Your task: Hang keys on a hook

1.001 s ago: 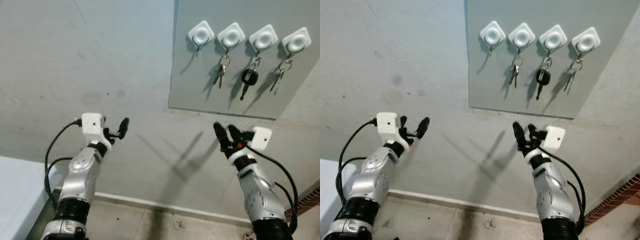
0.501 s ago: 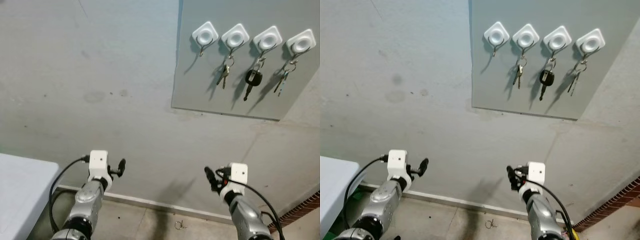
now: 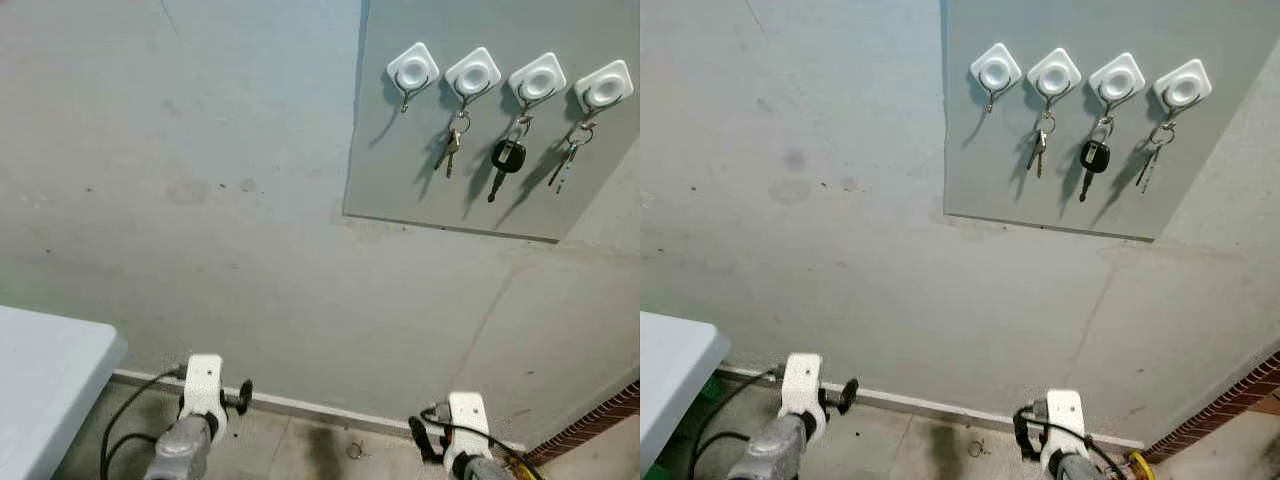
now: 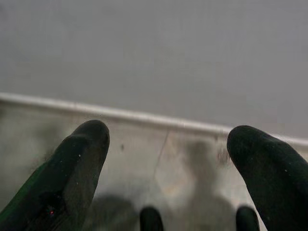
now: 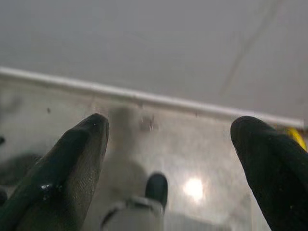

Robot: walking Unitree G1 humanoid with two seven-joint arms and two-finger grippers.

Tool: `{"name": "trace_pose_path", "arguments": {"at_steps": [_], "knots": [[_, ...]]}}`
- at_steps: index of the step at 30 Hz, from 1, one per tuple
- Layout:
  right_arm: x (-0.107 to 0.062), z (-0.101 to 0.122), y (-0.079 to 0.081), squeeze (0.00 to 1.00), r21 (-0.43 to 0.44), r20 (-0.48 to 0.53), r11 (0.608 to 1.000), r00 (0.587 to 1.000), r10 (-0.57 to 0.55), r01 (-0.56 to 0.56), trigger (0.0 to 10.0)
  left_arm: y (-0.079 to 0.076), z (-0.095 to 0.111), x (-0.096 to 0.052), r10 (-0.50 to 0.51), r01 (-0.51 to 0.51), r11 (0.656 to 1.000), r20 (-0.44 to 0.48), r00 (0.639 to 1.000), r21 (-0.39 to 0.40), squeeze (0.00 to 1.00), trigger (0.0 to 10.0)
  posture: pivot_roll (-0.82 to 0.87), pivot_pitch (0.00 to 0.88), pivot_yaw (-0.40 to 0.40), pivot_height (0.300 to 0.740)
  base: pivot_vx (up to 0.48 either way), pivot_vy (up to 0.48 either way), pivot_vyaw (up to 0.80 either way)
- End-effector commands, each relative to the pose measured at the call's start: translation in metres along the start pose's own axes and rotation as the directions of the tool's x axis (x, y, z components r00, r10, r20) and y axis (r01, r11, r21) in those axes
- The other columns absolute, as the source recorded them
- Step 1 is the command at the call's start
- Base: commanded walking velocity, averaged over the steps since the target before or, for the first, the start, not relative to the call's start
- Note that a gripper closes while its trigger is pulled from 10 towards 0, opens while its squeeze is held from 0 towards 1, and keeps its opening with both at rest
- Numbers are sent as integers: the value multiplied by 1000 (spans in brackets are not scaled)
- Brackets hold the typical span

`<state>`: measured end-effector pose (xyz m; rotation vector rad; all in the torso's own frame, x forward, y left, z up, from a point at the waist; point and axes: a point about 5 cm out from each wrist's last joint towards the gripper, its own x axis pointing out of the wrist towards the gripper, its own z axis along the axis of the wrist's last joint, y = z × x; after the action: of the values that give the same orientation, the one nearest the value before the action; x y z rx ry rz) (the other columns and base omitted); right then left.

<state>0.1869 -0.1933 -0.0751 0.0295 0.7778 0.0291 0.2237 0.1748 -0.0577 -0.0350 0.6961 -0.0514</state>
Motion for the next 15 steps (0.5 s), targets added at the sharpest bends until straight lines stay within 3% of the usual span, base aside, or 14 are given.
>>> {"name": "trace_pose_path", "arguments": {"at_steps": [1, 7, 15], "knots": [[-1, -5, 1, 1000, -1, -23, 1000, 1000, -5, 5, 10000, 2, -6, -2, 14, -14, 1000, -30, 999, 10, 0, 10000, -52, 0, 12, 740, 0, 0, 0], [-13, -37, -4, 1000, 12, -134, 999, 990, -44, 46, 10000, 8, -29, -11, 34, -33, 999, -98, 995, 12, 0, 10000, -61, 0, 17, 740, 0, 0, 0], [-17, -46, -2, 1000, -6, -174, 999, 984, -43, 43, 10000, 10, -32, -13, 42, -40, 999, -106, 994, 16, 0, 10000, -57, 0, 16, 740, 0, 0, 0]]}}
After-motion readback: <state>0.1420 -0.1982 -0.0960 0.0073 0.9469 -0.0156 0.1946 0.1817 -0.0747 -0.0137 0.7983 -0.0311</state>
